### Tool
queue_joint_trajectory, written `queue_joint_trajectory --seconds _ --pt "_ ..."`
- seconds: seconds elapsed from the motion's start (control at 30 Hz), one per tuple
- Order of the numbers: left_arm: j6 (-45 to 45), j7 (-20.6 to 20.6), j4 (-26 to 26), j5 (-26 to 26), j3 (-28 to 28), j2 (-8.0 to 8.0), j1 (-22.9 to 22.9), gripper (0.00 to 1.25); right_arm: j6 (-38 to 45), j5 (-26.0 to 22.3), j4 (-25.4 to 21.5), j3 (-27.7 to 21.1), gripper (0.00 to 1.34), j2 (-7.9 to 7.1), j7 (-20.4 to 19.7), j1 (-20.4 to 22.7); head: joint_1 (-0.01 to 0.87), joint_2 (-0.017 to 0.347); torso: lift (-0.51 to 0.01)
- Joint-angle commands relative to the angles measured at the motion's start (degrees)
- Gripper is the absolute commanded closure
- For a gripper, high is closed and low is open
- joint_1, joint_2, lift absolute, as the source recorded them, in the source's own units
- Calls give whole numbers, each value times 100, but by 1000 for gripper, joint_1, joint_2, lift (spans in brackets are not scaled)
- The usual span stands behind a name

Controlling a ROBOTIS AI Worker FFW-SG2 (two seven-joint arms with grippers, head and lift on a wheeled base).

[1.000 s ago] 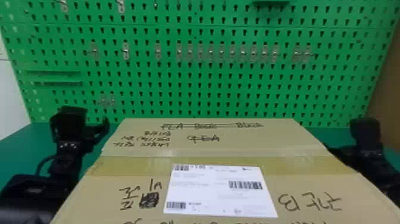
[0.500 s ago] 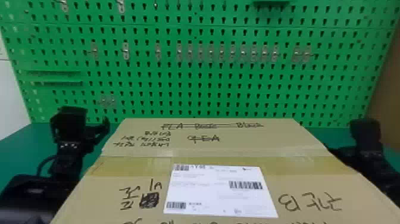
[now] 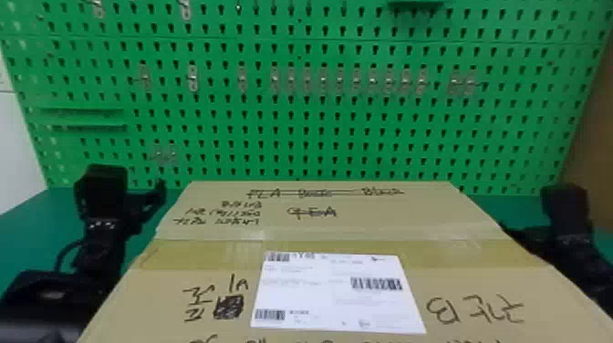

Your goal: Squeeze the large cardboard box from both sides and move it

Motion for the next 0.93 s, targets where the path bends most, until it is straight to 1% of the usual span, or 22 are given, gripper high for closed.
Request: queue_joint_trajectory --seconds 0.0,0.13,0.3,0.37,0.47,0.57,0.67,0.9 --pt "-85 0 42 13 26 -20 16 127 -179 39 110 -82 101 26 9 19 398 51 -209" --pt "-191 0 121 30 62 -29 16 127 -417 162 259 -187 101 79 246 19 398 51 -209" --pt "-200 0 130 30 79 -29 16 127 -408 268 268 -152 101 79 255 -7 398 51 -209" --pt "-200 0 139 30 79 -29 24 127 -302 276 268 -152 101 88 229 -25 398 51 -209" --pt "-235 0 148 39 88 -29 33 127 -30 92 259 -46 101 79 -114 -42 398 51 -209" --pt "-314 0 174 48 79 -29 24 127 -48 109 250 -11 101 62 -176 -42 398 51 -209" --pt "-367 0 227 92 62 -29 16 127 -311 145 268 15 101 35 -176 -7 398 51 -209" --pt "-367 0 244 83 35 -29 7 127 -821 153 391 15 101 44 -176 2 398 51 -209"
